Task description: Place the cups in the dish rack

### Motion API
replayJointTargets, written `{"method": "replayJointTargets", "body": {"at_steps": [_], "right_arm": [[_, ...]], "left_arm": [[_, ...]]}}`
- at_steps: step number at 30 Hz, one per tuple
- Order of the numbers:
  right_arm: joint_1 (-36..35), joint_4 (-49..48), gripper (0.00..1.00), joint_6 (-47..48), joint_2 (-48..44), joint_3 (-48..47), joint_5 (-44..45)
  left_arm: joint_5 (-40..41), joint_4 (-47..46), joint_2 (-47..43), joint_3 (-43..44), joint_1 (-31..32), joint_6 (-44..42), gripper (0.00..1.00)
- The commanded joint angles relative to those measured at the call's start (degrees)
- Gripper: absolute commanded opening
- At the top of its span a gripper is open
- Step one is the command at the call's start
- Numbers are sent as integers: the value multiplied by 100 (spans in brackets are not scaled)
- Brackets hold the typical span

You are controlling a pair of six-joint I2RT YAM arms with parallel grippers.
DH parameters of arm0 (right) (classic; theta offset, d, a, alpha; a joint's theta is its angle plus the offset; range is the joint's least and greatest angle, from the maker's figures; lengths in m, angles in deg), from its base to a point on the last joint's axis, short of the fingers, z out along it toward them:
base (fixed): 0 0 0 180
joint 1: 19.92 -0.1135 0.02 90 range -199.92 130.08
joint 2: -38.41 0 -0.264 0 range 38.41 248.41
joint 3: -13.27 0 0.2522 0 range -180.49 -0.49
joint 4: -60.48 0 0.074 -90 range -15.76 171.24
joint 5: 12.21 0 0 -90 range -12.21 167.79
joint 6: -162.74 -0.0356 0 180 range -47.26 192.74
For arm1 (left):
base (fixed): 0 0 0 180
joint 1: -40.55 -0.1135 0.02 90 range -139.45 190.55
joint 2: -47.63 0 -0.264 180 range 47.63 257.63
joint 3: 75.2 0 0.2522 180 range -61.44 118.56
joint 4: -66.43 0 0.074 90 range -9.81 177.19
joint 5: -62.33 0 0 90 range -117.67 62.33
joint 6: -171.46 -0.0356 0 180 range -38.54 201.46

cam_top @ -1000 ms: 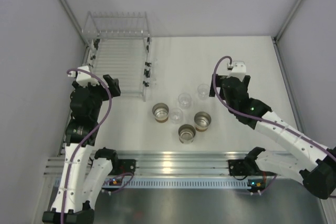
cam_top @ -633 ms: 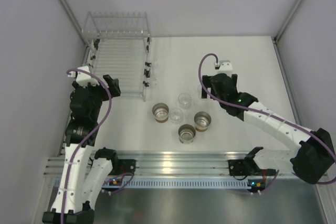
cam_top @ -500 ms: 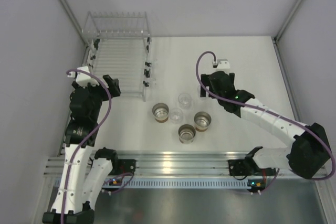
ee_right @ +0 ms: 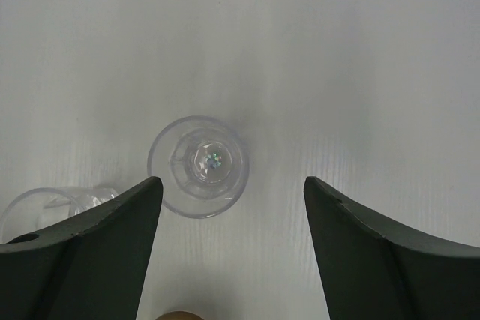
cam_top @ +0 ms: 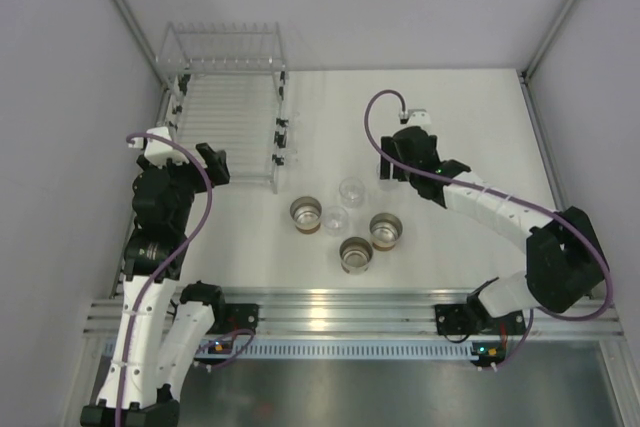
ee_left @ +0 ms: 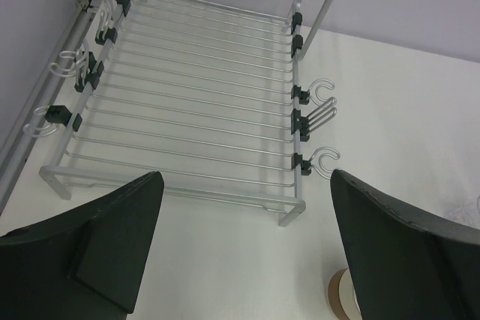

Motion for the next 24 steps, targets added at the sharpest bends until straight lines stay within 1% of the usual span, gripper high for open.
{"method": "replayJointTargets", "body": {"at_steps": [1,9,15,17,18,20,21,24], "right_arm": [[172,-403,77,-83,116,-56,-202],[409,-807,75,14,503,67,-518],[488,-922,70,14,802,32,-580],[515,-974,67,14,846,50,-624],[515,-966,63,23,889,32,-633],[532,-957,57,23,951,23,-685],[550,-957,52,32,1004,6,-694],[585,-939,44,49,1092,-21,-782]], "left_arm": [[27,-152,-67,64,32,-67,99],[36,-152,-66,55,32,-75,99],[62,-152,-49,47,40,-84,99],[63,-152,-58,46,40,-84,99],[54,-152,-49,46,40,-93,99],[63,-152,-58,46,40,-84,99],[71,-152,-40,46,40,-84,99],[80,-152,-40,46,40,-84,99]]}}
